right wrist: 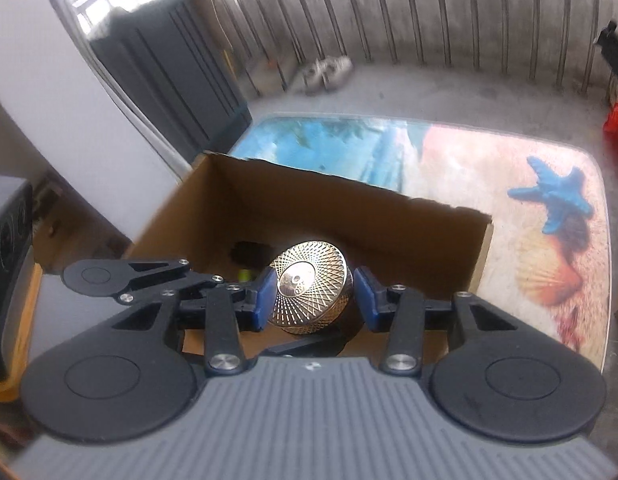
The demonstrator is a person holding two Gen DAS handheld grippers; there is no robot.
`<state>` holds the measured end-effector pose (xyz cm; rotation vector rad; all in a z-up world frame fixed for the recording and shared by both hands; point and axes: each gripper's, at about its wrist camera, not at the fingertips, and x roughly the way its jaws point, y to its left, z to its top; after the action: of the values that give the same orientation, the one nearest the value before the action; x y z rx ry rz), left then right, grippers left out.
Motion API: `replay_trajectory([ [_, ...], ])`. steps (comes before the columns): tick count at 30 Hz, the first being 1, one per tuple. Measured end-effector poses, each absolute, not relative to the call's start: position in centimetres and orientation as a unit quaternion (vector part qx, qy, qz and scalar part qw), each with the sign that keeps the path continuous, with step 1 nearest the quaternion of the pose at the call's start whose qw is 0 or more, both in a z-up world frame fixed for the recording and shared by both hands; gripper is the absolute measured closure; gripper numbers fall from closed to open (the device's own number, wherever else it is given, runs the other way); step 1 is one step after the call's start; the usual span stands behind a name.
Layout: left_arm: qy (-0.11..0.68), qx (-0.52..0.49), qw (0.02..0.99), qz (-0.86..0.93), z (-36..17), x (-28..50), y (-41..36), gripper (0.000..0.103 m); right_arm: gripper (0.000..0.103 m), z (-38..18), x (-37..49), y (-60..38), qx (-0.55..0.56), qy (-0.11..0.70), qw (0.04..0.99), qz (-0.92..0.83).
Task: Organize rigid objects
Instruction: 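Carry the gold-lidded jar into the box and release it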
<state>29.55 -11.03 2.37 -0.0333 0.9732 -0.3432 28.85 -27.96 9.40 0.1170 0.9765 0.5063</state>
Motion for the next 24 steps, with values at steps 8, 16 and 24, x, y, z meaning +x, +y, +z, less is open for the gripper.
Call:
replay_trajectory([
  [8, 0.515, -0.039, 0.844, -0.146, -1.0, 34.1, -10.9, 0.049, 0.061, 6.1, 34.1, -26.5, 0.031, 0.517, 0.820, 0.244],
  [16, 0.529, -0.043, 0.837, -0.134, -2.1, 35.2, -11.1, 0.049, 0.064, 5.3, 35.1, -25.3, -0.003, 0.533, 0.809, 0.249],
  [24, 0.535, -0.059, 0.832, -0.132, -3.0, 35.5, -10.7, 0.050, 0.066, 4.1, 36.0, -24.6, -0.025, 0.536, 0.808, 0.244],
])
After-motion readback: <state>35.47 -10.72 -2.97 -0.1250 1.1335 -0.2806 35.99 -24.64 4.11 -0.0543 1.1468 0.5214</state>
